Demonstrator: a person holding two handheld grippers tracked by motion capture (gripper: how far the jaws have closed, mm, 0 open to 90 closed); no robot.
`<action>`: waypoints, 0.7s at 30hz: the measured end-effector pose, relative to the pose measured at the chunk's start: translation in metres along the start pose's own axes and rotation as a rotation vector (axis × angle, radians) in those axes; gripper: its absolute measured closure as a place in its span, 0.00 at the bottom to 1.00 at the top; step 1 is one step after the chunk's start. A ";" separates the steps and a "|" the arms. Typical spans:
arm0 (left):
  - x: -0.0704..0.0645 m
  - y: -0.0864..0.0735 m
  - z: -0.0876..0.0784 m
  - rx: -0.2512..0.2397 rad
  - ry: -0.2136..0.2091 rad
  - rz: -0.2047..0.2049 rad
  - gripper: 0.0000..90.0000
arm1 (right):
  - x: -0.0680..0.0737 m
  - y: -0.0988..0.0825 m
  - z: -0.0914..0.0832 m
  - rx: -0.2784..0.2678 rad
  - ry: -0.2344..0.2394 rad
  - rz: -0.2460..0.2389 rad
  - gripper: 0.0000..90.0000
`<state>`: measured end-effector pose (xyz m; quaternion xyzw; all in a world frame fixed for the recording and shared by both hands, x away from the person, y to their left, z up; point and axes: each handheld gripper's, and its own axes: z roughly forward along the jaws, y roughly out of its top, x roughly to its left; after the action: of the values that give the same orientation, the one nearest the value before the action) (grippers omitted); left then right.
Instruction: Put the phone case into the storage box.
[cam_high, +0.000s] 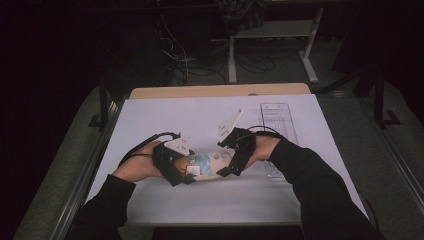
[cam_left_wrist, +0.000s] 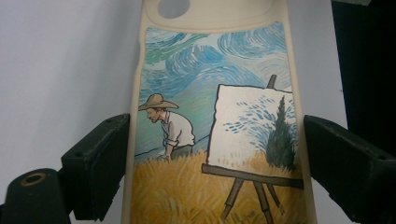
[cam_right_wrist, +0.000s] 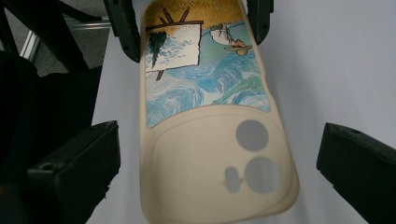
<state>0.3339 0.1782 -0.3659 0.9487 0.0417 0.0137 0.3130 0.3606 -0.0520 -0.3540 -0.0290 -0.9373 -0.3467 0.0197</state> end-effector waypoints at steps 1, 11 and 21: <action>0.000 0.000 0.000 -0.002 -0.001 0.002 0.12 | 0.000 0.000 0.001 0.000 0.002 -0.003 0.00; -0.003 0.003 0.000 -0.001 0.000 0.020 0.12 | 0.002 0.002 0.013 0.022 0.022 -0.022 0.00; -0.004 0.004 -0.001 -0.006 0.003 0.025 0.12 | 0.005 0.002 0.026 0.063 0.047 -0.028 0.00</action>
<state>0.3301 0.1754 -0.3633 0.9482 0.0305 0.0193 0.3155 0.3552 -0.0335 -0.3724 -0.0072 -0.9473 -0.3179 0.0376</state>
